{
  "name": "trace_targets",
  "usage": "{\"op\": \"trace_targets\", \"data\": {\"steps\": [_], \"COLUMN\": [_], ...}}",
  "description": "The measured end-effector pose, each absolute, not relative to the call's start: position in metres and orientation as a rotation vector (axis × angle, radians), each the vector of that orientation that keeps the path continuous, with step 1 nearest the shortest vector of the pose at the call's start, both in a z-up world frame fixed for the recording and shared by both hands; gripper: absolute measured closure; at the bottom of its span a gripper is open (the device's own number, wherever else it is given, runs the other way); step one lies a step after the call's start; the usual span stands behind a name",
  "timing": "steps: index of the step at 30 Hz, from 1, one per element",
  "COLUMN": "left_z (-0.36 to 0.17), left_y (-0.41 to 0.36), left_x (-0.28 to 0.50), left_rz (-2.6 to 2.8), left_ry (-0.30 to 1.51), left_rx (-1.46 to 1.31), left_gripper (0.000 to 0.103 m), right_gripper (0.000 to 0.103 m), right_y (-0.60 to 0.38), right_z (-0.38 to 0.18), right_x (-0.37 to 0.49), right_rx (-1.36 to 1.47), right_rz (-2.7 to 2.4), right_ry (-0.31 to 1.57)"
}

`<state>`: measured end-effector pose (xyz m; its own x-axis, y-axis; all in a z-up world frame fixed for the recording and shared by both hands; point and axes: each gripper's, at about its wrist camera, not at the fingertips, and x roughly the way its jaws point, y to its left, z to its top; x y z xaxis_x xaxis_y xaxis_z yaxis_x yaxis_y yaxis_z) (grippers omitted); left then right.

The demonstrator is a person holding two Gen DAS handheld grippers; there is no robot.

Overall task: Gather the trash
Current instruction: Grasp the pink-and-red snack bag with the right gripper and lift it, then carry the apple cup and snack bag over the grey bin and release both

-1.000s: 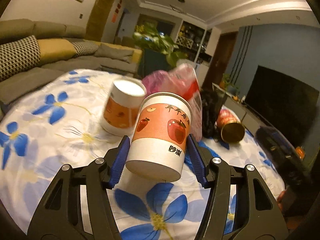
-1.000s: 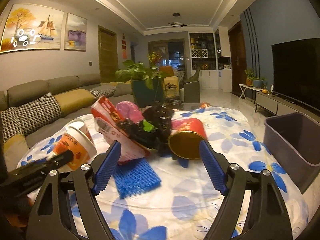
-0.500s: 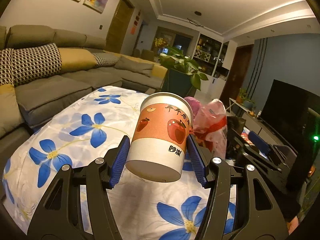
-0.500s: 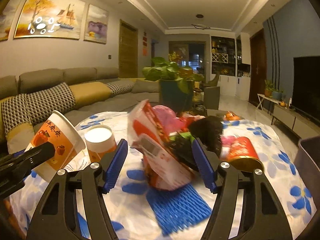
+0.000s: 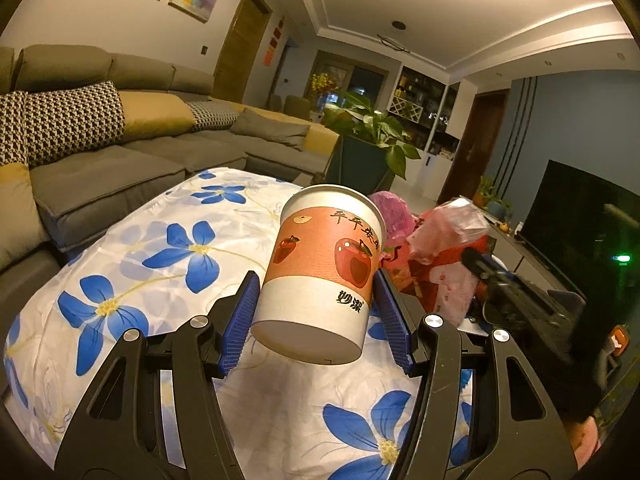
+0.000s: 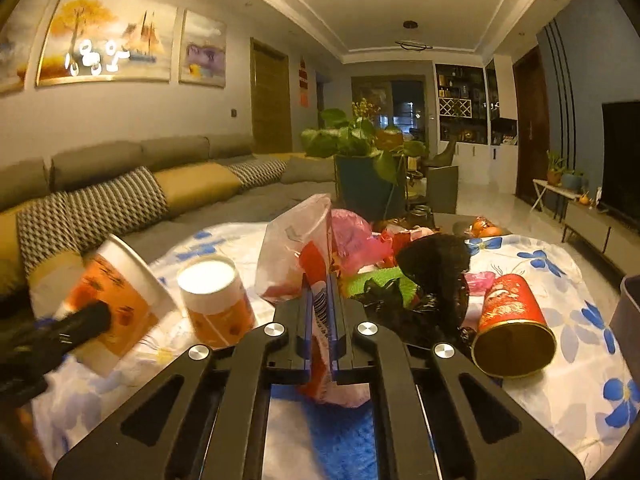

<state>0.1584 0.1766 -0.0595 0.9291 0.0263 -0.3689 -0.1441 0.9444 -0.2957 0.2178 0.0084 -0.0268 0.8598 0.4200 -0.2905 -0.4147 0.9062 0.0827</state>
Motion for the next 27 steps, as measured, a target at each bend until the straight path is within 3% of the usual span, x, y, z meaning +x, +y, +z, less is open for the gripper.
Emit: {"op": "trace_targets", "data": {"steps": [11, 27], "left_z": [-0.051, -0.041], "left_y": [0.139, 0.080], "left_x": [0.156, 0.157], "left_rz": [0.041, -0.050], "left_ry": [0.370, 0.388], "left_rx": [-0.293, -0.235], "left_gripper": [0.046, 0.046], "right_gripper": [0.097, 0.101], "right_y": [-0.061, -0.137], "right_z": [0.018, 0.027], "right_x": [0.169, 0.141], "right_rx": [0.136, 0.163], "right_rz": [0.414, 0.326], "right_ry": [0.202, 0.165]}}
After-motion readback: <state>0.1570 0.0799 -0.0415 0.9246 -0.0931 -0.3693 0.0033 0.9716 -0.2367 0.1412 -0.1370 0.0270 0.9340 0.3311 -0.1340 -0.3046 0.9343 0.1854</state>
